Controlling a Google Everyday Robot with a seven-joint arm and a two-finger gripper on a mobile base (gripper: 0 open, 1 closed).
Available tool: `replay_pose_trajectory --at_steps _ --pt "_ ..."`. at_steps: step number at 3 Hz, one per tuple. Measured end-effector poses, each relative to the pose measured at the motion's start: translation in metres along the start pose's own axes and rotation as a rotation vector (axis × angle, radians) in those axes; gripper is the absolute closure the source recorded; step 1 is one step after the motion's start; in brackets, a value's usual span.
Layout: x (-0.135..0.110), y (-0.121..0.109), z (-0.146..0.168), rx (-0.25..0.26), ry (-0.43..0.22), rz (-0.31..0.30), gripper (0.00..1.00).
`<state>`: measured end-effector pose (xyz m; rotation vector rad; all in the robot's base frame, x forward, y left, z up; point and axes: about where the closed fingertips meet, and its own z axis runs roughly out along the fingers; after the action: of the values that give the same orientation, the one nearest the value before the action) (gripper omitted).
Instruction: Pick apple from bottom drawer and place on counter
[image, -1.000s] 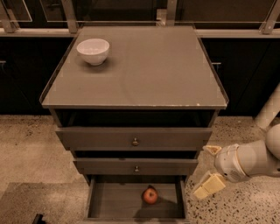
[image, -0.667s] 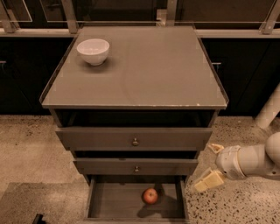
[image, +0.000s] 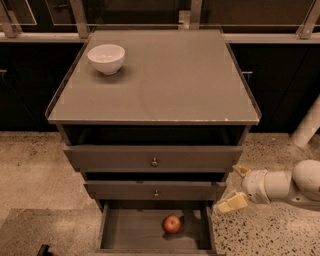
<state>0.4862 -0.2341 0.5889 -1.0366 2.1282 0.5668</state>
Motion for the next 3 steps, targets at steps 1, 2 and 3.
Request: replay_pose_trajectory --at_steps 1,2,3 --pt "0.004 0.015 0.007 -0.017 -0.012 -0.013 0.0" --pt "0.036 0.025 0.047 -0.05 -0.02 0.029 0.0" --pt "0.072 0.03 0.103 -0.074 -0.014 0.072 0.0"
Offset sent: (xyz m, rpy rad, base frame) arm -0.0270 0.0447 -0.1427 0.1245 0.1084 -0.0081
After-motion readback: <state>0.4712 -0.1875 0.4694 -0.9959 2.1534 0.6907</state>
